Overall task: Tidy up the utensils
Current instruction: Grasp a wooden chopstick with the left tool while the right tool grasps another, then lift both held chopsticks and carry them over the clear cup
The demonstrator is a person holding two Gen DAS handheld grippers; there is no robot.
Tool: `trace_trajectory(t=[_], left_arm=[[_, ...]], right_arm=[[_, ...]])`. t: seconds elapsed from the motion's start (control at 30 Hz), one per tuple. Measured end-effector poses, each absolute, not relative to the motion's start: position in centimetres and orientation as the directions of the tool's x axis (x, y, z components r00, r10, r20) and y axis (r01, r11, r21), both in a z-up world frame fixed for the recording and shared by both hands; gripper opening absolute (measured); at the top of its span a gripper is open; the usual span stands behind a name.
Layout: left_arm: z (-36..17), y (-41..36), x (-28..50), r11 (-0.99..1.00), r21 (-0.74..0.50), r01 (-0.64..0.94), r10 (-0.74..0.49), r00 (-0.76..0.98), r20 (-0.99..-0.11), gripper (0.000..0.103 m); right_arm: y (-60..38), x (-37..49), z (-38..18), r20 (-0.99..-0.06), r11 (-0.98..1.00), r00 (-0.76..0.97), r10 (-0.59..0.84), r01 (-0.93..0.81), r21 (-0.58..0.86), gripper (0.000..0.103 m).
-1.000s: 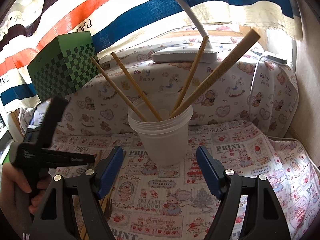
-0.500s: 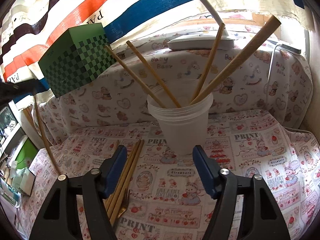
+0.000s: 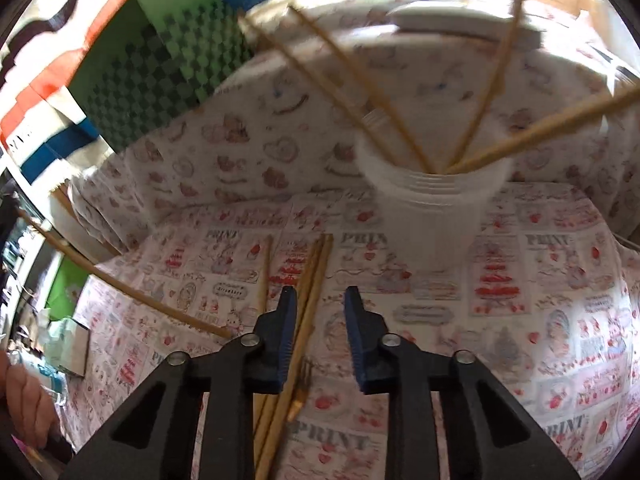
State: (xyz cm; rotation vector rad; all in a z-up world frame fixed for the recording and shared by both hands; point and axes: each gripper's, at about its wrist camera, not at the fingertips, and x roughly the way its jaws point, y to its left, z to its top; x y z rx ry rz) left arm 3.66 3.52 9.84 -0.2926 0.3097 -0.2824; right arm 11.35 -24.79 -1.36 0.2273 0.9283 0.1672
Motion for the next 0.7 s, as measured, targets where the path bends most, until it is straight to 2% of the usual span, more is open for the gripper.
trace_trajectory(t=[0.27, 0.37, 0.6, 0.7], left_arm=[[10.8, 5.0, 0.9, 0.955, -0.247, 0.164, -0.202, 0.97, -0.135, 0.003], [10.7, 5.2, 0.9, 0.965, -0.222, 0.141, -0.174, 0.976, -0.133, 0.003], [10.6, 6.3, 1.0, 0.958, -0.256, 0.126, -0.165, 0.977, -0.136, 0.003], [10.5, 6.3, 1.1, 0.963, -0.245, 0.117, -0.154, 0.978, -0.138, 0.003]], right_arm=[[-23.3, 16.3, -4.2, -0.854, 0.974, 0.492, 0.166, 0.051, 0.219, 0.014], [-22.9, 17.0, -4.6, -0.859, 0.974, 0.482, 0.172, 0.046, 0.221, 0.013], [-22.2, 18.1, -5.5, -0.875, 0.975, 0.458, 0.16, 0.063, 0.211, 0.013], [-21.6, 18.5, -5.6, -0.881, 0.986, 0.461, 0.112, 0.057, 0.155, 0.013]])
